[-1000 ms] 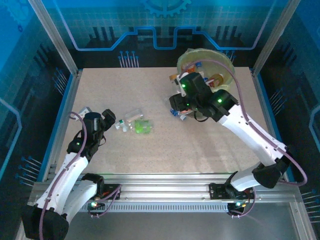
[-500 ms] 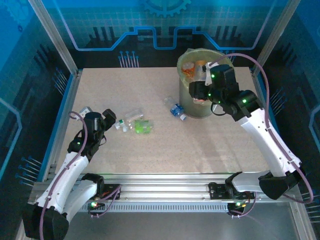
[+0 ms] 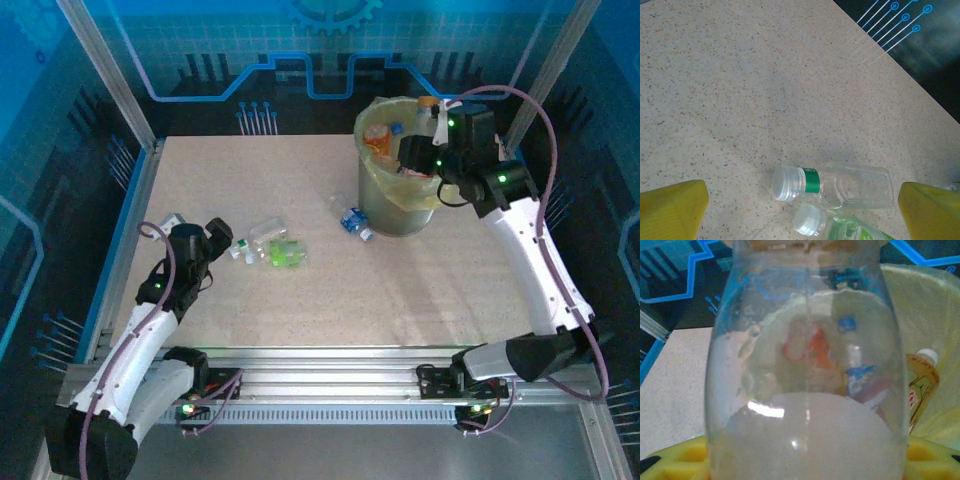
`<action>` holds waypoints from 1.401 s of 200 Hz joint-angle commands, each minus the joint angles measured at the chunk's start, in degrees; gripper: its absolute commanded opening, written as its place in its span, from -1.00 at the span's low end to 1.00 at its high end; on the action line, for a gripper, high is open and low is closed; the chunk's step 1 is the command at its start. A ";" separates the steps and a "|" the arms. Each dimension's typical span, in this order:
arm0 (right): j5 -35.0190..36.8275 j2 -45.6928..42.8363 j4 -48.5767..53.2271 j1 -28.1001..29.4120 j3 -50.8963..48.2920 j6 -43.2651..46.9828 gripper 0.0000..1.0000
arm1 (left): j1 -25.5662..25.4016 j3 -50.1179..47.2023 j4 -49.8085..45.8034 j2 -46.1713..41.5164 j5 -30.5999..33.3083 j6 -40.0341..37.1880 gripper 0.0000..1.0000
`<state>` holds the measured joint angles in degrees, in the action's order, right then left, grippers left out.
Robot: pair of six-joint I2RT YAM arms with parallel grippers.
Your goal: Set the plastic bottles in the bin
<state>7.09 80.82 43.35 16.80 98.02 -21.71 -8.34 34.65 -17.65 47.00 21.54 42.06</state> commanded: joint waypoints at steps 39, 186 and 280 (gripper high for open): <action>0.95 7.49 0.46 -4.24 7.09 1.66 -0.72 | 0.60 -0.39 0.52 0.16 -0.25 0.61 0.98; 8.06 25.47 8.32 -7.69 20.46 6.48 -0.69 | 0.60 0.05 -0.10 0.58 0.01 -0.13 0.98; 12.16 30.08 13.15 -8.53 22.39 6.48 -0.14 | 0.60 0.50 -0.54 0.58 0.06 -0.56 0.98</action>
<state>17.43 109.03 51.70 9.61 119.17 -16.23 -8.34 34.65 -17.67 47.59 21.56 42.02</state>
